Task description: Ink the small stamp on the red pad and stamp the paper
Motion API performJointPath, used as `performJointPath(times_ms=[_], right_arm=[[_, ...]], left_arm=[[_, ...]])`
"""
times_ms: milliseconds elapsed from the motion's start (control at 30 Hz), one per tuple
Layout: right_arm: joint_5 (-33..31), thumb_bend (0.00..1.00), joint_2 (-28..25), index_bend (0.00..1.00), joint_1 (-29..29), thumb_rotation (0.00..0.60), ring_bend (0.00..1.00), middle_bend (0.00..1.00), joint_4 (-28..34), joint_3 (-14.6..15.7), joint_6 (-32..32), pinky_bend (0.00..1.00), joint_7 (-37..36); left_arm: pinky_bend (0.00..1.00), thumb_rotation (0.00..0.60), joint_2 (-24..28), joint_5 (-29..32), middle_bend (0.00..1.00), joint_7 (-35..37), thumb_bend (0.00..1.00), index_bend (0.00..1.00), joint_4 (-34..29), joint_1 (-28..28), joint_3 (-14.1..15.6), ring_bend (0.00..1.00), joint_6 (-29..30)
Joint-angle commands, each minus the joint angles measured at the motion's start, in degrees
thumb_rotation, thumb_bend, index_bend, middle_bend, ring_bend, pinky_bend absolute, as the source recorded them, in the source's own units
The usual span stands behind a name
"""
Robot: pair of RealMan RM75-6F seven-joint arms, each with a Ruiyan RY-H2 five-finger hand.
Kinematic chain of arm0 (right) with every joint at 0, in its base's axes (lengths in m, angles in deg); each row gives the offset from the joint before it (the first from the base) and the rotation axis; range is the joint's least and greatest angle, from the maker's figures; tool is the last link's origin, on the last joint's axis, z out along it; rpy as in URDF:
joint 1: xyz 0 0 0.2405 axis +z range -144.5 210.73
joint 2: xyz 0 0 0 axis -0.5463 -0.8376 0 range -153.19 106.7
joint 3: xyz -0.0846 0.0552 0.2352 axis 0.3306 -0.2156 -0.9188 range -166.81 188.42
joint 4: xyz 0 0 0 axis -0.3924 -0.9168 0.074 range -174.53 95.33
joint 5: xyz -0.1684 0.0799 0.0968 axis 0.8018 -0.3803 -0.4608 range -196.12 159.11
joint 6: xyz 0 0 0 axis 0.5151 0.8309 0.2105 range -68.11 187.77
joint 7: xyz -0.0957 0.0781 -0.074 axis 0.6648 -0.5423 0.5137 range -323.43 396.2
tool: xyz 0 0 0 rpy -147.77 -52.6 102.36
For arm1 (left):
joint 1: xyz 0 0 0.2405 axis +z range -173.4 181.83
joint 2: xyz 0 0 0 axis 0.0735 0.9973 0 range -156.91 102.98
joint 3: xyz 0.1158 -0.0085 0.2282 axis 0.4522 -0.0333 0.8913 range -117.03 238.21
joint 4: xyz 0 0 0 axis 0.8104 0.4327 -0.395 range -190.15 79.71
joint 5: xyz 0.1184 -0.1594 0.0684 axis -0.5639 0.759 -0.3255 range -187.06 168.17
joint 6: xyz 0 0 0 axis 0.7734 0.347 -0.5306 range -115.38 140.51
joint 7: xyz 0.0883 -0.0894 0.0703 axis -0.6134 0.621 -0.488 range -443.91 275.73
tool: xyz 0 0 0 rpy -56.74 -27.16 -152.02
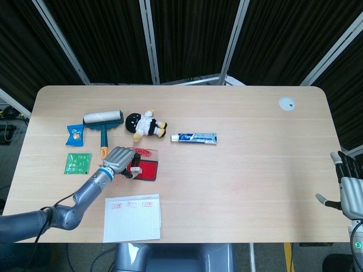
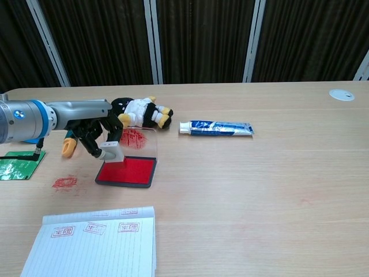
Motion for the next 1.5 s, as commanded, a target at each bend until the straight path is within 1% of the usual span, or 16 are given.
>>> performJointPath(times_ms=[33, 200, 300, 433, 567, 667, 800, 1000, 1267, 1500], right_arm=[[0.4, 0.00, -0.2, 0.00, -0.2, 0.600, 0.00, 0.00, 0.3, 0.1, 0.4, 0.00, -0.2], [1.2, 0.00, -0.5, 0.00, -0.5, 0.600, 0.00, 0.00, 1.0, 0.3, 1.1, 0.00, -0.4], [1.8, 0.00, -0.8, 0.00, -0.6, 0.600, 0.00, 0.00, 1.4, 0.4, 1.5, 0.00, -0.6], [2.6, 0.00, -1.1, 0.00, -0.9, 0.600, 0.00, 0.00, 1.9, 0.6, 2.0, 0.00, -0.9], [3.3, 0.00, -1.4, 0.00, -1.0, 0.600, 0.00, 0.00, 2.3, 0.7, 2.3, 0.00, -1.1], [3.7, 0.00, -1.5, 0.00, -1.1, 0.600, 0.00, 0.00, 2.6, 0.8, 2.6, 0.00, -1.3], [4.0, 0.00, -1.7, 0.00, -1.2, 0.600, 0.00, 0.00, 2.9, 0.8, 2.9, 0.00, -1.4], [3.6, 0.00, -1.7, 0.00, -1.1, 0.600, 0.00, 0.00, 2.6, 0.7, 2.5, 0.00, -1.5], [1.5, 0.00, -1.3, 0.00, -0.7, 0.600, 0.00, 0.00, 1.2, 0.2, 1.2, 0.00, -1.8], [0.7, 0.00, -1.4, 0.00, -0.7, 0.600, 0.00, 0.00, 0.7, -0.1, 1.0, 0.00, -2.2]], left_arm=[[0.83, 0.600, 5.4, -1.5, 0.56, 1.0, 0.59, 0.59, -6.9, 1.5, 0.4, 0.77, 1.3], [0.84, 0.600, 9.1, -5.6, 0.56, 1.8, 0.59, 0.59, -12.4, 4.0, 2.3, 0.77, 3.6], [0.84, 0.600, 11.1, -9.8, 0.56, 2.5, 0.59, 0.59, -15.7, 6.2, 4.6, 0.77, 5.1], [0.84, 0.600, 12.8, -14.6, 0.56, 2.3, 0.59, 0.59, -18.5, 8.7, 7.9, 0.77, 7.0], [0.83, 0.600, 12.9, -18.2, 0.56, 1.9, 0.59, 0.59, -20.1, 11.0, 10.2, 0.77, 9.3], [0.84, 0.600, 11.4, -19.9, 0.56, 0.6, 0.59, 0.59, -20.3, 11.8, 10.9, 0.77, 10.2], [0.84, 0.600, 8.0, -20.3, 0.56, -2.4, 0.59, 0.59, -19.6, 11.6, 10.9, 0.77, 10.1], [0.84, 0.600, 3.5, -19.1, 0.57, -6.0, 0.59, 0.59, -18.0, 10.9, 10.0, 0.77, 9.6], [0.84, 0.600, -1.4, -14.6, 0.57, -9.1, 0.59, 0.60, -14.9, 8.6, 7.8, 0.77, 7.5], [0.84, 0.600, -4.3, -11.8, 0.57, -11.2, 0.59, 0.60, -12.8, 7.3, 7.5, 0.77, 6.0]])
